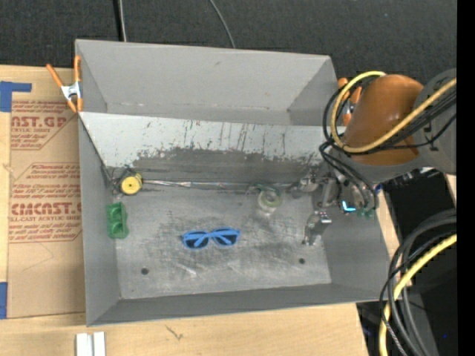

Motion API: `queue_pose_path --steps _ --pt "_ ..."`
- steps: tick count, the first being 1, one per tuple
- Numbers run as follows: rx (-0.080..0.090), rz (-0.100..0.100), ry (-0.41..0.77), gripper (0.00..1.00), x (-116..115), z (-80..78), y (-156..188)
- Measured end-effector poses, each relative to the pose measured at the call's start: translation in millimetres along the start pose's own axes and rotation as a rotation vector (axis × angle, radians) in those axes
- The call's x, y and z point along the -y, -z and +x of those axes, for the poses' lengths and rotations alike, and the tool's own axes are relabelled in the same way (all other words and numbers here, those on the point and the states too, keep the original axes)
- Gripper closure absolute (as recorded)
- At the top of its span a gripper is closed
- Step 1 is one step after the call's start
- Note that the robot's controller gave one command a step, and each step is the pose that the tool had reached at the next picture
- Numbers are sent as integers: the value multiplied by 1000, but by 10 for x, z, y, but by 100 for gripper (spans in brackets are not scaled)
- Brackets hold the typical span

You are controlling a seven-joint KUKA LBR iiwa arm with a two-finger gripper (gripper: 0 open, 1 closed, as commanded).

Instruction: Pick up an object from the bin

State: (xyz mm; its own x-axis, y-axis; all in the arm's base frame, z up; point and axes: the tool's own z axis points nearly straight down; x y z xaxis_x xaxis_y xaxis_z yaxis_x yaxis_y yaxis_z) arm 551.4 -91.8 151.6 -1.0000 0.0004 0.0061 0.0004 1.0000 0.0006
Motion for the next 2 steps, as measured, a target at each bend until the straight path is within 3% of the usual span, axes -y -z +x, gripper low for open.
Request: queue_pose_path --steps 1,2 --pt "15 2 135 0 -621 485 -810" --pt "9 5 264 0 417 398 -707"
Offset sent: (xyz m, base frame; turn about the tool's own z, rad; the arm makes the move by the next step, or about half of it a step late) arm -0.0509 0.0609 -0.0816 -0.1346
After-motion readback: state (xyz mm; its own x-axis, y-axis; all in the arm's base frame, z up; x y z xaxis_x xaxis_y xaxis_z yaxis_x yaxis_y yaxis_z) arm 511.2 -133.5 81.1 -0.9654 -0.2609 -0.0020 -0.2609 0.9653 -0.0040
